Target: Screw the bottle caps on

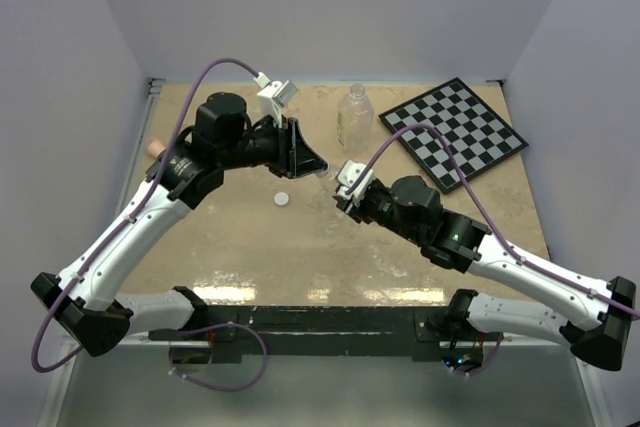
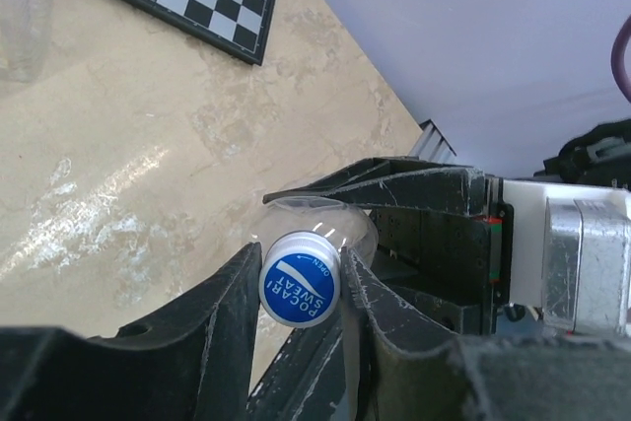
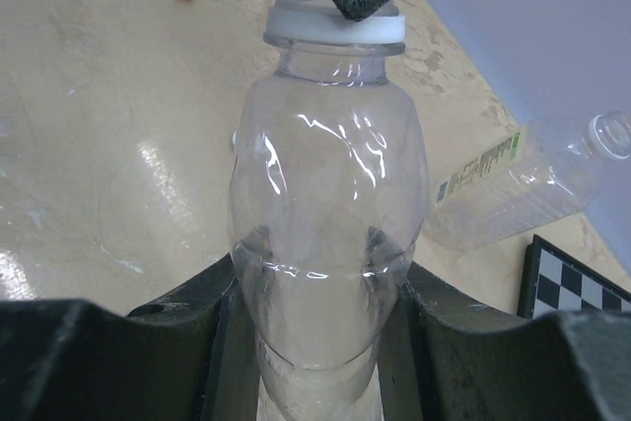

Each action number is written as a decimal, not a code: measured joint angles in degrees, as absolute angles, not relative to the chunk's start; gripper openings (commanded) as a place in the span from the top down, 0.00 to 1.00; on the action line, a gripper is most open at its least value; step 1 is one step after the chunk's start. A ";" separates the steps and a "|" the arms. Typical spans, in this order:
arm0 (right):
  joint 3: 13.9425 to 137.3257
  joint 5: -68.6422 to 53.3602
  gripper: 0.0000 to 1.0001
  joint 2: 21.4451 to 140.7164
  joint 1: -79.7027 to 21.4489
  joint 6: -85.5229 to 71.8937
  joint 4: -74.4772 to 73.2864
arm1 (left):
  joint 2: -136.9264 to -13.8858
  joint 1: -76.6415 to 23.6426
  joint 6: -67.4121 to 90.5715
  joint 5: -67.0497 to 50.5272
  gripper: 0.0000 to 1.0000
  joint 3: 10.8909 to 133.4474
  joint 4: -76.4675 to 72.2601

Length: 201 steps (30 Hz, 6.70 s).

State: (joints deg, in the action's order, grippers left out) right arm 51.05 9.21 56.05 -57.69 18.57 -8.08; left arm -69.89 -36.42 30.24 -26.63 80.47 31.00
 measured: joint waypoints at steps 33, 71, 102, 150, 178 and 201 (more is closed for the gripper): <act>54.65 -22.31 1.00 52.14 -55.24 16.82 -24.08 | -69.21 -35.83 -51.64 -69.41 0.81 79.88 50.94; 53.89 9.56 1.00 56.60 -55.92 19.64 -11.88 | -62.87 -36.77 31.44 -21.37 0.31 69.41 17.98; 52.66 9.85 1.00 56.01 -57.67 19.46 -11.99 | -67.66 -36.01 32.53 -29.45 1.00 71.18 15.75; 55.09 1.08 1.00 57.98 -57.47 19.77 -13.80 | -54.70 -36.62 14.63 -30.46 0.32 63.09 11.31; 53.87 8.45 1.00 57.74 -57.47 19.79 -12.27 | -61.30 -36.51 41.54 -22.57 1.00 63.66 12.32; 55.31 -19.77 1.00 51.33 -57.60 21.06 -16.99 | -55.66 -36.40 -15.25 -63.61 1.00 65.67 16.45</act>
